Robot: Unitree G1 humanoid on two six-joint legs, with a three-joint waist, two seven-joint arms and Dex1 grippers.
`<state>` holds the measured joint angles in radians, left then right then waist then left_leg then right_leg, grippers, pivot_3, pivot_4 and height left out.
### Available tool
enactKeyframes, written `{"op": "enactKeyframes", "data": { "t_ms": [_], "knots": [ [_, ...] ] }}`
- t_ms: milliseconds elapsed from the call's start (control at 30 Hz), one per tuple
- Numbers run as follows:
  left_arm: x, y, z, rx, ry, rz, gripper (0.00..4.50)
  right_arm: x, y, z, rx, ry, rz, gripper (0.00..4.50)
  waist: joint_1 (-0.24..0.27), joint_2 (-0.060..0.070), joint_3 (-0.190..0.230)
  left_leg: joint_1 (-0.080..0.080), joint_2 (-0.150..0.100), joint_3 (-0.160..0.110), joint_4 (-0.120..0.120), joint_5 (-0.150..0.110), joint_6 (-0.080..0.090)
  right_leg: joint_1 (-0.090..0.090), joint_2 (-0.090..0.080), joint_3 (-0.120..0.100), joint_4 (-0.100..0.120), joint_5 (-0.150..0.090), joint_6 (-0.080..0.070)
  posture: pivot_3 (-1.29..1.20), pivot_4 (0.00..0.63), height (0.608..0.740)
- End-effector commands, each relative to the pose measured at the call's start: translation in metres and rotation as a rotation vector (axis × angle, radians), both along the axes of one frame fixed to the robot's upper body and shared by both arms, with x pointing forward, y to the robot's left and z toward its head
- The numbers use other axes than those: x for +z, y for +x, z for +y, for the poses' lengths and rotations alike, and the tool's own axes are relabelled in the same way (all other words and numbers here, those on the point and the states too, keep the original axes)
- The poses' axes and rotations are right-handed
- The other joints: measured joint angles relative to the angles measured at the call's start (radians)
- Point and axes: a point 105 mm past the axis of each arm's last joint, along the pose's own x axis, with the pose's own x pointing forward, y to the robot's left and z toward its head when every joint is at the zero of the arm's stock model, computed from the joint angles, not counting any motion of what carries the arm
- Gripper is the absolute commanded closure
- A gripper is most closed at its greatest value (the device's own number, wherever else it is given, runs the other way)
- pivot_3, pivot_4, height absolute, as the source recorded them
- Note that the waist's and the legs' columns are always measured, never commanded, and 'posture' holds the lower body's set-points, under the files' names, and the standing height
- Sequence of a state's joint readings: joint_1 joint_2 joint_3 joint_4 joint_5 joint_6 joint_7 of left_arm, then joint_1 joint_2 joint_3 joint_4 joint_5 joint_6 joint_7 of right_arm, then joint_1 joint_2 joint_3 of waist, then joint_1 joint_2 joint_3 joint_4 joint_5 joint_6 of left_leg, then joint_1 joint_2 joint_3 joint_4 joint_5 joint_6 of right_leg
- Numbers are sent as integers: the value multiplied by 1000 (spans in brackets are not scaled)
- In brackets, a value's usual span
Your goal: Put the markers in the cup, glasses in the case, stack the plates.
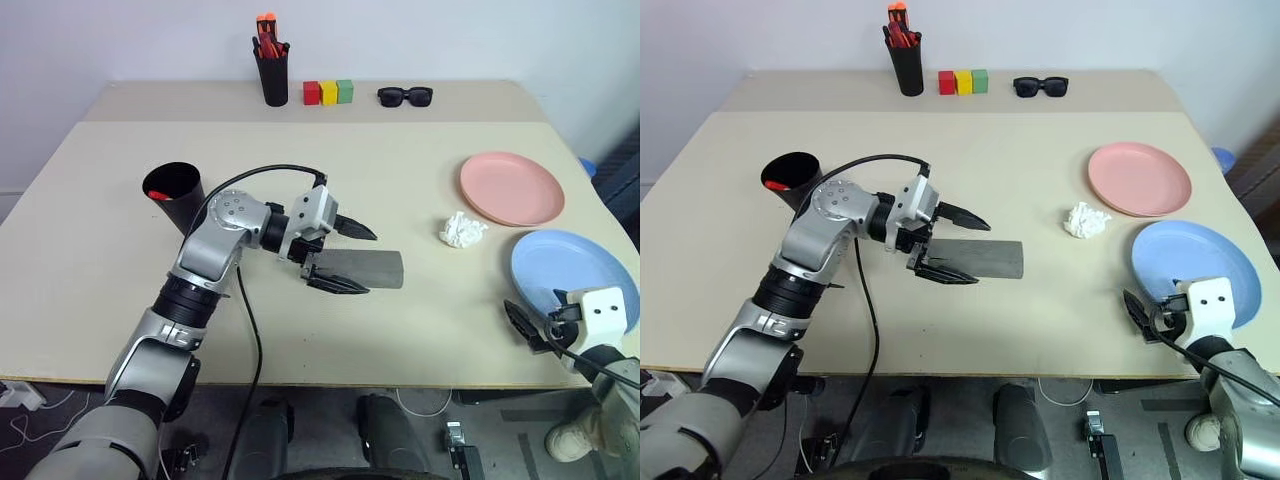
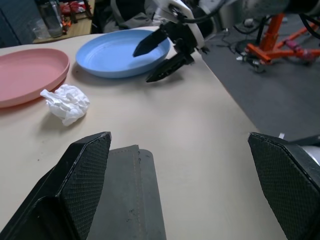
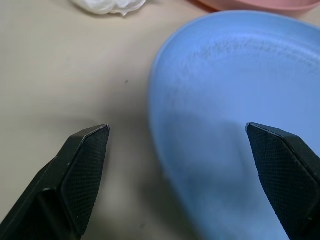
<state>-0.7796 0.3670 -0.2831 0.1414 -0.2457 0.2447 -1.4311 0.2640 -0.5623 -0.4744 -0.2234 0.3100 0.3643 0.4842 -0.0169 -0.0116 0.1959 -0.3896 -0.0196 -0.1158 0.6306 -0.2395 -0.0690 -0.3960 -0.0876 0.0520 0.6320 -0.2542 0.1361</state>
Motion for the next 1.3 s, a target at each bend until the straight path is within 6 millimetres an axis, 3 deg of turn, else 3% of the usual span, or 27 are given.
{"op": "enactKeyframes", "data": {
  "t_ms": [33, 267, 533, 700, 800, 1000, 1233, 1300],
  "knots": [
    [4, -1, -1, -6, -6, -48, 0, 5, 7, -5, -5, -24, -13, 899, 1, 0, 0, 0, 0, 0, 0, 0, 0, 0, 0, 0, 0, 0, 0, 0, 150, 740],
    [2, 4, 4, 38, -2, -71, 0, 15, 19, -4, -10, -94, -34, 4471, 0, 0, 0, 0, 0, 0, 0, 0, 0, 0, 0, 0, 0, 0, 0, 0, 150, 740],
    [0, 10, 7, 79, -15, -82, 0, 66, 38, -3, -19, -280, -211, 4471, -2, 0, 0, 0, 0, 0, 0, 0, 0, 0, 0, 0, 0, 0, 0, 0, 150, 740],
    [0, 12, 5, 108, -27, -90, 0, 104, 67, 4, 22, -386, -324, 4471, -5, 0, 0, 0, 0, 1, 0, 0, 0, -1, 0, 0, 0, 0, 0, 0, 150, 740],
    [1, 15, 5, 129, -37, -94, 0, 108, 85, 10, 77, -387, -336, 4471, -3, 0, 0, 0, 0, 0, 0, 0, 0, -1, 0, 0, 0, 0, 0, 0, 150, 740],
    [5, 16, 9, 188, -54, -97, 0, 92, 125, 14, 199, -391, -281, 4471, -4, 1, 1, -1, 0, 0, 0, 0, 0, -1, 0, 0, -1, 0, 0, 0, 150, 740],
    [7, 14, 16, 267, -71, -94, 0, 87, 154, 20, 276, -372, -258, 4471, -16, 1, 1, -1, 0, 0, -1, 0, 0, -2, 0, 0, -1, 0, 0, 0, 150, 740],
    [8, 14, 18, 284, -71, -91, 0, 88, 159, 23, 291, -368, -259, 3856, -24, 1, 1, -1, 0, 0, -1, 0, 0, -2, 0, 0, -1, 0, 0, 0, 150, 740]
  ]
}}
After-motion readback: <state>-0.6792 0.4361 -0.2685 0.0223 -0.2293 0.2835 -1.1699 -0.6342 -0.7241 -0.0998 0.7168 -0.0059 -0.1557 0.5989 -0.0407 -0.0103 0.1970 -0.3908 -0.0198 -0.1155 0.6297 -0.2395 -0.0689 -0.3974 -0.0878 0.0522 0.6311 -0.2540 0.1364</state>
